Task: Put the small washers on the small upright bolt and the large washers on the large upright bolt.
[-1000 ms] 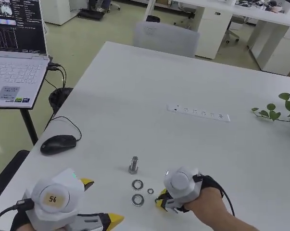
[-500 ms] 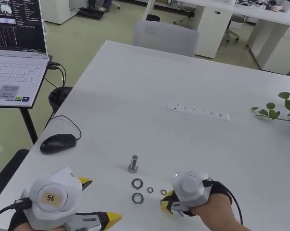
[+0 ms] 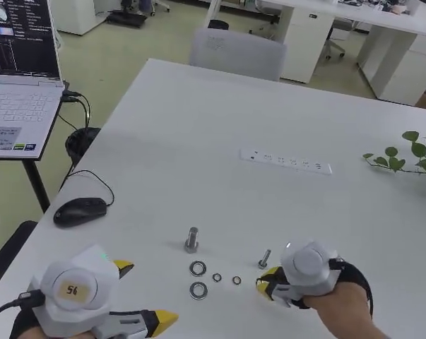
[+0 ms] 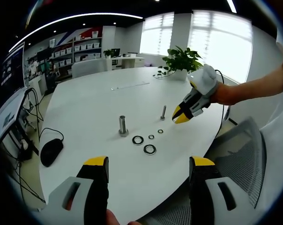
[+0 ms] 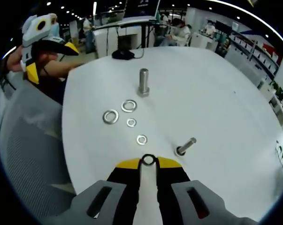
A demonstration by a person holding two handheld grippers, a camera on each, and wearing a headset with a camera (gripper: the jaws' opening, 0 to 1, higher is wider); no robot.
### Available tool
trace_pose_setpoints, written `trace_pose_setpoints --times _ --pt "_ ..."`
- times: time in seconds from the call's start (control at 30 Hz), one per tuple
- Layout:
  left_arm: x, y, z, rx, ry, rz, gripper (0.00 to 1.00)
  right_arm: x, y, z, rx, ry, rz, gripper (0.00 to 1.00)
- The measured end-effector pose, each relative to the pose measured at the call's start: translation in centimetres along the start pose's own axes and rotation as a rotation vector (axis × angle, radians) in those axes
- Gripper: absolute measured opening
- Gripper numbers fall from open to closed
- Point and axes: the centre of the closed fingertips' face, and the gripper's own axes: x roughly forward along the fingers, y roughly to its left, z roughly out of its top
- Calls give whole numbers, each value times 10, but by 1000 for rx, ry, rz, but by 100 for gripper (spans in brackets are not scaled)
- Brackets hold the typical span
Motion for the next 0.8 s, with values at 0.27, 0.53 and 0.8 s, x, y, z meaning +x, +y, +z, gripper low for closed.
trace_pose_setpoints --times 0.27,0.53,0.8 --pt "2 -1 2 6 0 -6 69 -15 -27 7 17 -21 -59 13" --pt "1 1 3 6 -1 -3 69 -21 -45 21 11 -34 -92 13" --pt "0 2 4 7 0 -3 69 -17 -51 27 -20 -8 -81 13"
